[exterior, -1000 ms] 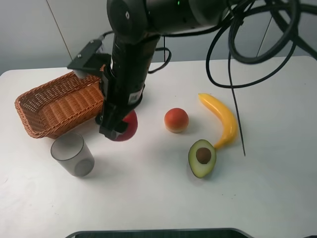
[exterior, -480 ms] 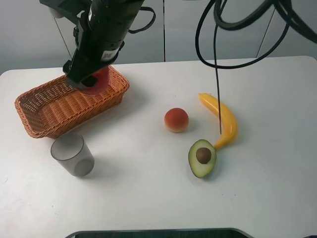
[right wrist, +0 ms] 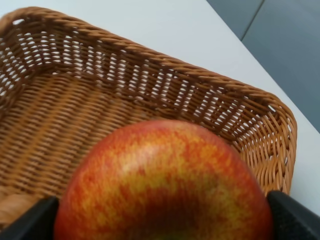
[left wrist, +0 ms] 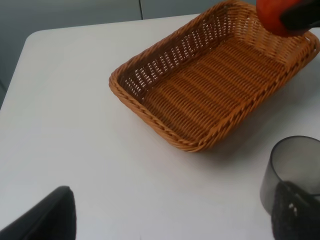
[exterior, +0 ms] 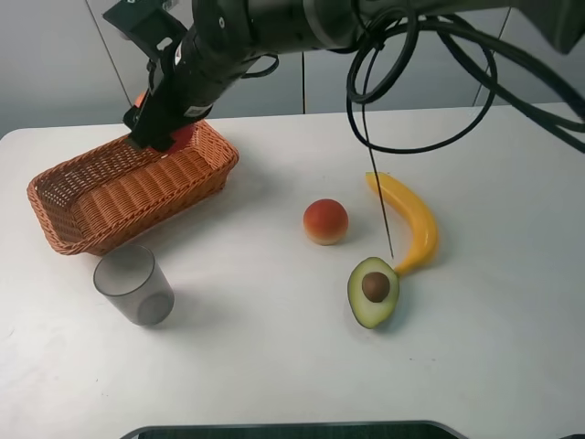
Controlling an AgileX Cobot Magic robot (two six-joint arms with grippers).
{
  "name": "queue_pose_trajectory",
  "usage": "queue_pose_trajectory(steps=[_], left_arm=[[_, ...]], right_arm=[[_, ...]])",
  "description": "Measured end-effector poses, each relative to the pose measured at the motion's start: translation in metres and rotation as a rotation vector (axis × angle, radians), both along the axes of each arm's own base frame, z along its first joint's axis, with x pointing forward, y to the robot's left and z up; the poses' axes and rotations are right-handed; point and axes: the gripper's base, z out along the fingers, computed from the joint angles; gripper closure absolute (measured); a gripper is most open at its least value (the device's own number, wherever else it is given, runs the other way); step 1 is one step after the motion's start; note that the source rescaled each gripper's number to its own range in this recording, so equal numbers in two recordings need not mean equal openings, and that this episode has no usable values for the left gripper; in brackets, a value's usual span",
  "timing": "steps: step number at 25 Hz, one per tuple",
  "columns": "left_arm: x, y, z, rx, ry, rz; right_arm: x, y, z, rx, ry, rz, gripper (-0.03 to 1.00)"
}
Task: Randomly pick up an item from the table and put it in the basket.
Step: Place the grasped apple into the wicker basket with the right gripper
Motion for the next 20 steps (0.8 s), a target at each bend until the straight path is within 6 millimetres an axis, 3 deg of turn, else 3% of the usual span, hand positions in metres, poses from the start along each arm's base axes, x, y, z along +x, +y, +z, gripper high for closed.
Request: queue_pose_trajectory(steps=[12,16,17,19,20], left_arm=[[0.0,0.0,0.0,0.002,-0.001,-0.001],[0.0,0.0,0.0,0.0,0.0,0.0],[0.0,0.0,0.0,0.0,0.0,0.0],[0.0,0.0,0.0,0.0,0.0,0.0],[0.0,0.0,0.0,0.0,0.0,0.0]], right_arm=[[0.007,0.007,-0.034,-0.004,-0.01,-0.005,0.96],[0.007,0.007,-0.035,-0.006,-0.009,-0.004,0.93],[0.007,0.007,-0.034,-0.006,-0.01,-0.004,0.77],[0.007,0.007,-0.034,-0.003,-0.007,-0.005,0.23],[0.007,0.007,-0.034,-0.002,-0.008,-0.005,0.12]])
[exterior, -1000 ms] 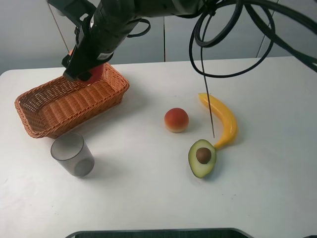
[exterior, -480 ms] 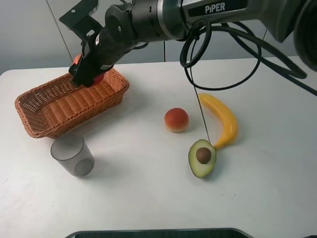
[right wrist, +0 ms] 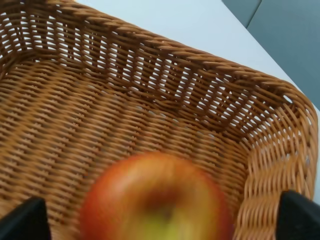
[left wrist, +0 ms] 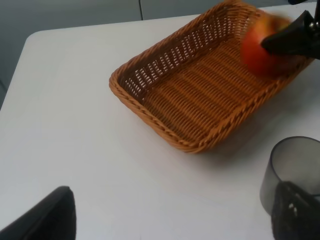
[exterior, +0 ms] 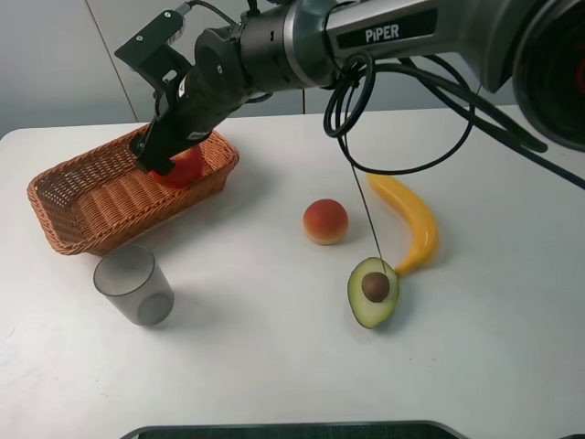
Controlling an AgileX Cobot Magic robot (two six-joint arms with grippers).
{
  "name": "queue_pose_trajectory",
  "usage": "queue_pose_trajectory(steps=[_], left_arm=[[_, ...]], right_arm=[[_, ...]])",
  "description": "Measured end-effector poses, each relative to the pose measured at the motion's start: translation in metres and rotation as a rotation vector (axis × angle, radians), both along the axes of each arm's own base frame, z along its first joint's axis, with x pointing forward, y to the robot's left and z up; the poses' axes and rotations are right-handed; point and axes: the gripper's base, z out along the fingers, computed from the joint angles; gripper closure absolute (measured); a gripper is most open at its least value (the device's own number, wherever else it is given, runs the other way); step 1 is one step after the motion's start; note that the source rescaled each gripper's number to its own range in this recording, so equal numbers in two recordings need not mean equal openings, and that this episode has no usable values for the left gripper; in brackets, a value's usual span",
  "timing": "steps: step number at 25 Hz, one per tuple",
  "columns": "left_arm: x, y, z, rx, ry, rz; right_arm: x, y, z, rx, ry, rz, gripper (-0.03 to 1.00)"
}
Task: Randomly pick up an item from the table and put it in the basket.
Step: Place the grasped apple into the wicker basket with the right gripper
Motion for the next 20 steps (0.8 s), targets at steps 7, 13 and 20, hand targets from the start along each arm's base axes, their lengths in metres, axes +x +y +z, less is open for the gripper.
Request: queue_pose_trajectory(steps=[7,13,20], left_arm=[[0.0,0.0,0.0,0.0,0.0,0.0],[0.0,0.0,0.0,0.0,0.0,0.0],[0.0,0.0,0.0,-0.002,0.0,0.001]], right_arm=[[0.0,0.0,0.001,-0.003,0.001,0.002,0.03],[-0.001,-0.009,0.018,-0.016,0.04,-0.018,0.03],[-0.006,-0.045,0.031,-0.13,0.27,-0.118,0.03]])
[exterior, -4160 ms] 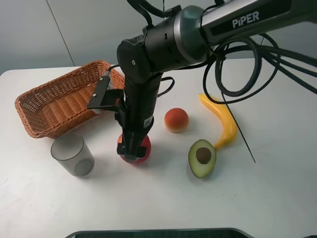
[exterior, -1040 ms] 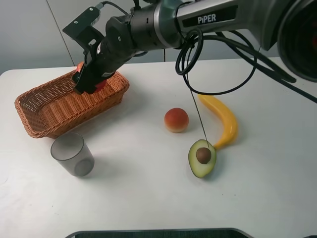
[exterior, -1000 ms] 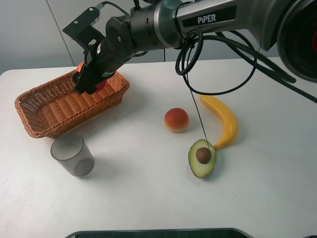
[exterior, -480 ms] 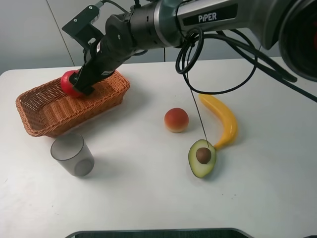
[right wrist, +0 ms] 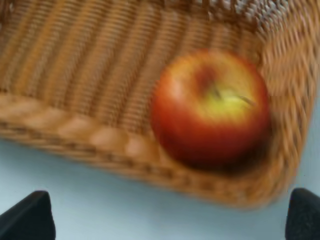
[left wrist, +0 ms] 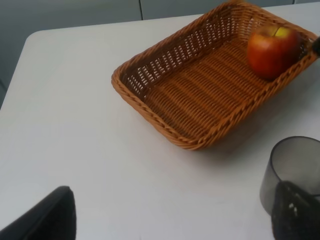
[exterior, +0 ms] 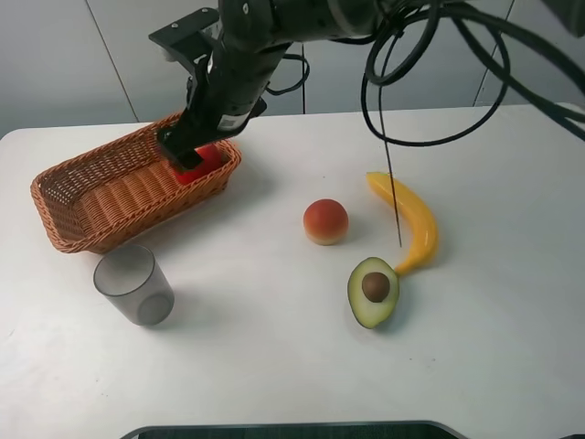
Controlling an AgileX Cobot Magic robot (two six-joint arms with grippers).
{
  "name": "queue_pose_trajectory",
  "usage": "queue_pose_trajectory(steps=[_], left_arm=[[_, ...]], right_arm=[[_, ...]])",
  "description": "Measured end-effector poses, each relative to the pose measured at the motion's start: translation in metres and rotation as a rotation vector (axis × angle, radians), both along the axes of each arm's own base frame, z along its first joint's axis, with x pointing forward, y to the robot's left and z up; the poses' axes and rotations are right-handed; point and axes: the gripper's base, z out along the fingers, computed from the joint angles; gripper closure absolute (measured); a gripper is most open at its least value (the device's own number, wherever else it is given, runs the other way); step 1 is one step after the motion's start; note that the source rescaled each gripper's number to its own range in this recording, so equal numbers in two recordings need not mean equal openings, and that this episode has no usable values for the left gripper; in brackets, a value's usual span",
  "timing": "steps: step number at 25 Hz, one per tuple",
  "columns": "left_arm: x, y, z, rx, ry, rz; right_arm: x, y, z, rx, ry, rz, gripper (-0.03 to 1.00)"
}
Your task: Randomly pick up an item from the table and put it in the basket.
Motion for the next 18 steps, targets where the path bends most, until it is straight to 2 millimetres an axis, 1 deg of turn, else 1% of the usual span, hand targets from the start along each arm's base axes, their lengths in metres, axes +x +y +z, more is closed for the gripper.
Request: queue_pose_trajectory(steps=[1,2,3,5,8,9,11,12,13,16,18], left_arm=[[0.0,0.0,0.0,0.0,0.0,0.0],[0.0,0.0,0.0,0.0,0.0,0.0],[0.0,0.0,0.0,0.0,0.0,0.0],[0.0,0.0,0.0,0.0,0.0,0.0],[0.0,0.0,0.0,0.0,0.0,0.0],[0.0,0.0,0.0,0.0,0.0,0.0],[0.0,0.0,0.0,0.0,0.0,0.0],[0.0,0.0,0.0,0.0,0.0,0.0],[0.0,0.0,0.0,0.0,0.0,0.0],[0.0,0.0,0.0,0.0,0.0,0.0],[0.0,0.0,0.0,0.0,0.0,0.0]], right_arm=[[0.0,-0.009,0.007,-0.004,0.009,-0.016,0.03],[0.0,-0.019,0.009,-0.009,0.021,-0.036,0.0],[-0.002,-0.029,0.014,-0.01,0.028,-0.056,0.01],[-0.003,-0.054,0.02,-0.014,0.047,-0.112,-0.01],[-0.008,-0.093,0.029,-0.018,0.07,-0.197,-0.01],[-0.01,-0.106,0.029,-0.025,0.086,-0.229,-0.03],[-0.018,-0.133,0.032,-0.026,0.104,-0.293,-0.01],[-0.02,-0.146,0.033,-0.024,0.11,-0.329,-0.03],[-0.024,-0.161,0.035,-0.02,0.116,-0.366,-0.01],[-0.038,-0.202,0.042,-0.002,0.13,-0.485,-0.03],[-0.052,-0.228,0.048,0.016,0.129,-0.557,-0.01]])
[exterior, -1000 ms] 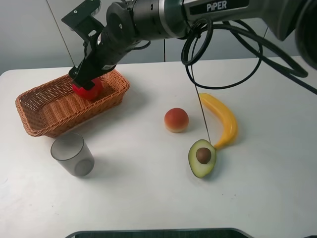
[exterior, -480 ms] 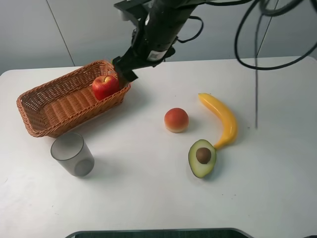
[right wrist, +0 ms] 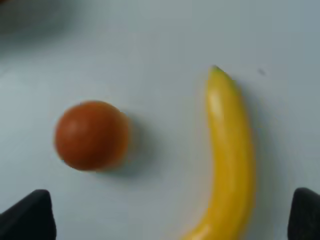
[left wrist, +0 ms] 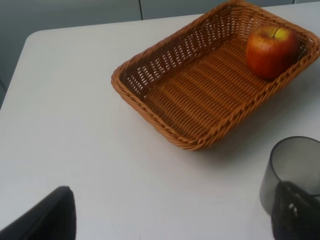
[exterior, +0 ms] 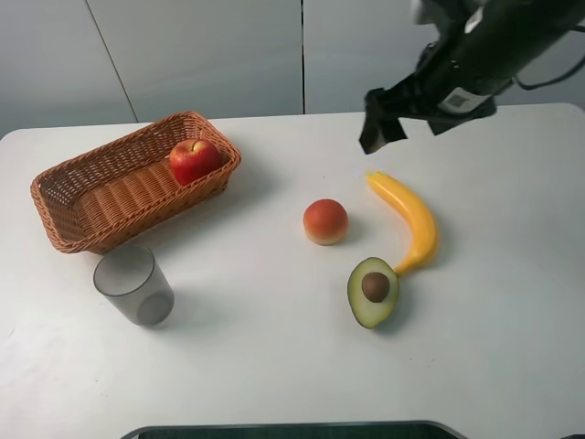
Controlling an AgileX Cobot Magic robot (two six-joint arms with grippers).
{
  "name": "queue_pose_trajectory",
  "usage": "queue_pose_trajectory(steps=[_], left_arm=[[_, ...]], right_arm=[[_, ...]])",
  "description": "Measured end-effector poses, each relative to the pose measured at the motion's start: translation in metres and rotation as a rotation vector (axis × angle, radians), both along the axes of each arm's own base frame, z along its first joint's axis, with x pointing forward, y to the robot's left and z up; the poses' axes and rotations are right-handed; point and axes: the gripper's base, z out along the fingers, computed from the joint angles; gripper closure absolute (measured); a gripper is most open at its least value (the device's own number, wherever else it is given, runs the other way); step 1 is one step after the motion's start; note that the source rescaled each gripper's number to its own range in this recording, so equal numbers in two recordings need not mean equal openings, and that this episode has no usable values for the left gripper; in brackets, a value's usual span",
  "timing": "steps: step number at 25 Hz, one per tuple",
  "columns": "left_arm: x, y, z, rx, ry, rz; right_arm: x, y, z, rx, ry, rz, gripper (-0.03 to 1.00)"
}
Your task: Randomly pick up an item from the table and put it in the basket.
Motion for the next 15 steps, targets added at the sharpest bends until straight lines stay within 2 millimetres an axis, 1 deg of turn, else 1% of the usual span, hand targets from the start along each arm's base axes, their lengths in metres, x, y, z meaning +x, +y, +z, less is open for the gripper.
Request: queue_pose_trajectory(steps=[2,6,10,13,15], left_arm=[[0.0,0.0,0.0,0.0,0.0,0.0],[0.0,0.0,0.0,0.0,0.0,0.0],[0.0,0.0,0.0,0.0,0.0,0.0],[0.0,0.0,0.0,0.0,0.0,0.0],[0.0,0.0,0.0,0.0,0.0,0.0]], right_arm=[[-0.014,-0.024,0.006,0.009,-0.005,-0.07,-0.01],[-0.048,-0.061,0.019,0.029,-0.016,-0.187,0.0],[-0.086,-0.084,0.034,0.019,-0.034,-0.257,0.0],[-0.113,-0.097,0.05,0.021,-0.124,-0.314,0.0],[-0.134,-0.1,0.061,0.043,-0.199,-0.333,0.0]])
